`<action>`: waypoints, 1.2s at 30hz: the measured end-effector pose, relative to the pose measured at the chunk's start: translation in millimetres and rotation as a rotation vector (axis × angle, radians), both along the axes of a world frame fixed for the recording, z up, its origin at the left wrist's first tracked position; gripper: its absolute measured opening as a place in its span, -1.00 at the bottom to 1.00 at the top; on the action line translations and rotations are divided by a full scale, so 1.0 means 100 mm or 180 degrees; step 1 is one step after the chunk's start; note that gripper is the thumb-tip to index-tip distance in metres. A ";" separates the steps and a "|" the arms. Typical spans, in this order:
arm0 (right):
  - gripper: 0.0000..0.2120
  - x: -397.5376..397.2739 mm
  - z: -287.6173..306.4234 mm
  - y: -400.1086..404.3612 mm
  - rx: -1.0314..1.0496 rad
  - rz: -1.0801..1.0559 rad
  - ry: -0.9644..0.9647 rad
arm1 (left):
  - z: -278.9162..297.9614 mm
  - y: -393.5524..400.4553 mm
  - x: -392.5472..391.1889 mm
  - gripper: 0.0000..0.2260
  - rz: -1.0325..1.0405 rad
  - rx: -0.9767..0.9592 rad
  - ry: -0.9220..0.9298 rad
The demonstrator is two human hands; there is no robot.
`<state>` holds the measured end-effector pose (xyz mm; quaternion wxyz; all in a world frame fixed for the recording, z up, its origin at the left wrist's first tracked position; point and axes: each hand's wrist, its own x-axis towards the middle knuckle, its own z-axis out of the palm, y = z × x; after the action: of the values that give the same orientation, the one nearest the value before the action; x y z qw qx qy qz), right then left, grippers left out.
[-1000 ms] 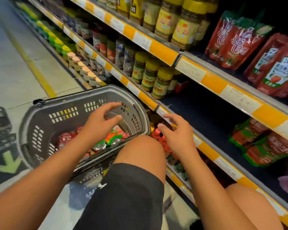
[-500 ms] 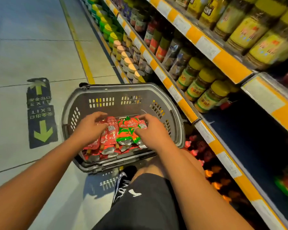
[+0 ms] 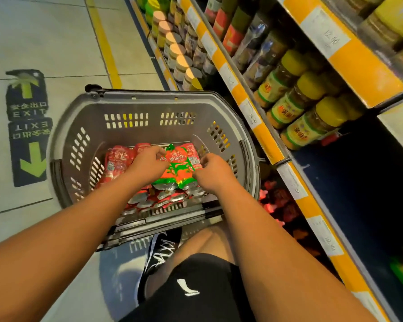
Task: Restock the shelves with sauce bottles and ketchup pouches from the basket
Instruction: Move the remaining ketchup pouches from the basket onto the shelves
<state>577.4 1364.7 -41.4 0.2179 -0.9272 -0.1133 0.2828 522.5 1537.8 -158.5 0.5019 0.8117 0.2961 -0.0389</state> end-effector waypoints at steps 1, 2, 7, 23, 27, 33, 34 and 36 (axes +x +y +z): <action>-0.74 0.05 -0.05 0.01 -0.0039 0.0010 0.0024 | -0.05 0.00 0.04 -0.71 0.0031 -0.0020 0.0060; -0.73 0.09 -0.10 0.01 -0.0074 0.0012 0.0058 | -0.11 0.00 0.08 -0.75 0.0061 -0.0032 0.0135; -0.65 0.30 -0.39 0.12 -0.0248 0.0061 0.0202 | -0.42 0.02 0.12 -0.83 0.0042 0.0008 0.0668; -0.93 0.76 -1.21 0.15 -0.0467 -0.0079 0.1116 | -0.56 -0.01 0.17 -0.76 0.0096 0.0004 0.0895; -0.84 0.76 -1.25 0.18 -0.0522 0.0056 0.1321 | -0.58 -0.02 0.19 -0.67 0.0181 -0.0078 0.1003; -0.84 0.77 -1.31 0.26 -0.0430 0.0099 0.1337 | -0.62 -0.02 0.21 -0.70 0.0537 -0.0636 0.1015; -0.86 0.77 -1.33 0.26 -0.0388 0.0122 0.1220 | -0.62 -0.02 0.22 -0.76 0.0565 -0.0647 0.1032; -0.76 0.77 -1.35 0.28 -0.0317 0.0033 0.1057 | -0.63 -0.05 0.22 -0.84 0.0583 -0.0652 0.1068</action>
<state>654.5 1392.3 -176.6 0.1859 -0.8768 -0.0664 0.4385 544.1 1533.3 -221.1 0.5270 0.7083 0.4425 -0.1575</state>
